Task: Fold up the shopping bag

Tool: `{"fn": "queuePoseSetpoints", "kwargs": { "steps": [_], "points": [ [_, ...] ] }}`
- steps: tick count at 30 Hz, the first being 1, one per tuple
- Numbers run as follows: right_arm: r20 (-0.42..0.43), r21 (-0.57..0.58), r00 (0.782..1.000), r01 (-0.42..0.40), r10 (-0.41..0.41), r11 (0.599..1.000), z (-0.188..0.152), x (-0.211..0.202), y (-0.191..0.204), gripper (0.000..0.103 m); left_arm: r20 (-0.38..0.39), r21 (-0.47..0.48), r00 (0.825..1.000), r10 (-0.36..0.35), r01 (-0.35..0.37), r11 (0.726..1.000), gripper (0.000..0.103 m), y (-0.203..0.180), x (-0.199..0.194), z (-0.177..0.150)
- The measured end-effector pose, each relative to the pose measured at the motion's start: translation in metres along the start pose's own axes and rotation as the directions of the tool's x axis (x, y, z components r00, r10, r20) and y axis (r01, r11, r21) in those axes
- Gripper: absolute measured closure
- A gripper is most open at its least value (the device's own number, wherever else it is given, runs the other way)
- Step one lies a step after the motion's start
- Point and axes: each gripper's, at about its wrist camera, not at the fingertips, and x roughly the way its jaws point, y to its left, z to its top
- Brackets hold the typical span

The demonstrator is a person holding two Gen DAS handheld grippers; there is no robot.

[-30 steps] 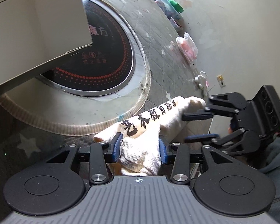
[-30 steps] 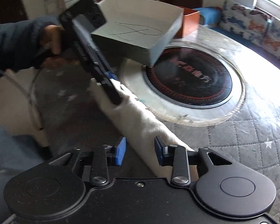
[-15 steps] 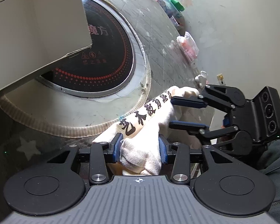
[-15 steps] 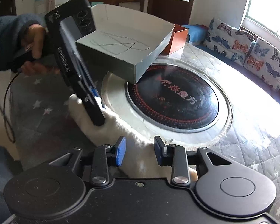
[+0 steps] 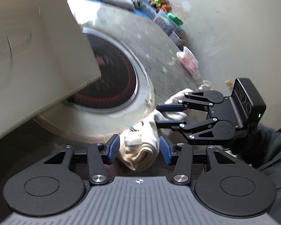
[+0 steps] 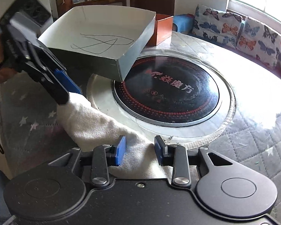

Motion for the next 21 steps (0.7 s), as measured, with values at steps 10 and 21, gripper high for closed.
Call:
{"fn": "queuePoseSetpoints", "kwargs": {
  "steps": [10, 21],
  "points": [
    [0.01, 0.011, 1.0, -0.003, 0.003, 1.0, -0.002, 0.0, 0.0, 0.065, -0.082, 0.44, 0.991, 0.105, -0.059, 0.896, 0.057, -0.054, 0.015, -0.002],
    [0.01, 0.007, 1.0, 0.0, 0.0, 1.0, -0.001, 0.0, 0.0, 0.065, -0.141, 0.616, 0.986, 0.084, 0.021, 0.788, 0.055, -0.046, 0.047, -0.009]
  ]
}}
